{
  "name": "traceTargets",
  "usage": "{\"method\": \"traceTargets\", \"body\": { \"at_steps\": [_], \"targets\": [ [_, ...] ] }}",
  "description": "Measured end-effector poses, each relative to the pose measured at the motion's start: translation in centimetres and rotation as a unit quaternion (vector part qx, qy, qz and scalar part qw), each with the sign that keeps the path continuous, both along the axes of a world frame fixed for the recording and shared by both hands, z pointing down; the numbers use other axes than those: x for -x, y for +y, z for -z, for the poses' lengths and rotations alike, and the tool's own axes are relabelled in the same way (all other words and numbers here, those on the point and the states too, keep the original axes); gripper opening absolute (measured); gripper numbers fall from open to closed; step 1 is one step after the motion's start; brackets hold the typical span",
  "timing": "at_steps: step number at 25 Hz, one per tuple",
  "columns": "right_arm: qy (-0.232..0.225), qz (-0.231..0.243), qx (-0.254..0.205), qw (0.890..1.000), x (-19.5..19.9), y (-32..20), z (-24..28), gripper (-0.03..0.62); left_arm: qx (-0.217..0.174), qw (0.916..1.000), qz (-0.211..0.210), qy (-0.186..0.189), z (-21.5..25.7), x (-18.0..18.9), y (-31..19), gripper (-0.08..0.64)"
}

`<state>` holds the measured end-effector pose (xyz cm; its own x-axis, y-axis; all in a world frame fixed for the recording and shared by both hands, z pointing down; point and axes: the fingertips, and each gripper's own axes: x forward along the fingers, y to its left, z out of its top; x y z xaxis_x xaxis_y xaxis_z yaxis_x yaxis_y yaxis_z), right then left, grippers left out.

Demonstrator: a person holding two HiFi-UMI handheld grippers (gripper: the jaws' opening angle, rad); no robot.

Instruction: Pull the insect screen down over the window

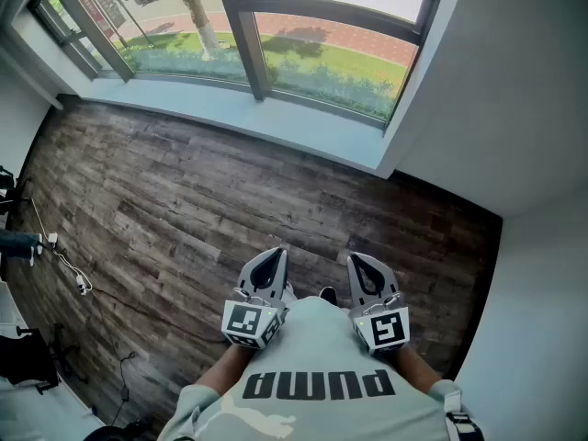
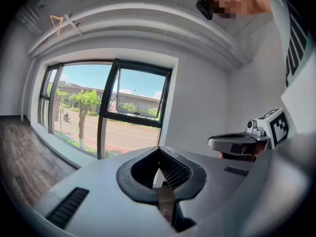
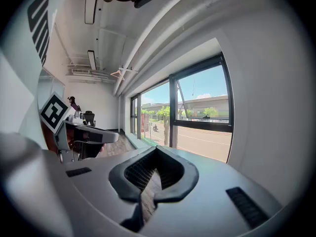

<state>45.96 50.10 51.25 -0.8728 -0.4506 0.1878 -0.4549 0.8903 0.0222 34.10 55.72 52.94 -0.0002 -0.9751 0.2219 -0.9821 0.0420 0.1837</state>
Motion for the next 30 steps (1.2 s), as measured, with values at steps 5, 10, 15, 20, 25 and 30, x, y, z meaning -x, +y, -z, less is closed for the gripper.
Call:
{"method": "traceTargets", "body": {
  "at_steps": [5,10,15,20,25,30],
  "targets": [
    [0.002,0.005,-0.002,1.0,0.4,-0.2,0.1,0.005,0.001,1.0,0.0,0.001,0.1,0.3,-0.4,0.012],
    [0.003,0.004,0.0,1.0,0.7,-0.5,-0.2,0.005,0.005,1.0,-0.002,0.001,-0.2,0.5,-0.5,0.012],
    [-0.011,0.015,0.005,1.0,1.5,-0.3,0.1,0.005,0.008,1.0,-0.001,0.001,-0.4,1.0,-0.4,0.012],
    [-0.016,0.015,0.009,1.0,2.6,-0.6,0.1,0.005,0.017,0.9998,0.002,0.006,-0.9,1.9,-0.1,0.012],
    [0.001,0.018,0.01,1.0,4.5,-1.4,-1.2,0.005,0.027,0.9995,0.002,0.013,-2.1,4.0,-0.6,0.012],
    [0.009,0.011,0.015,1.0,7.9,-3.0,-1.3,0.005,0.031,0.9992,0.001,0.023,-2.5,7.4,-2.1,0.012]
  ]
}}
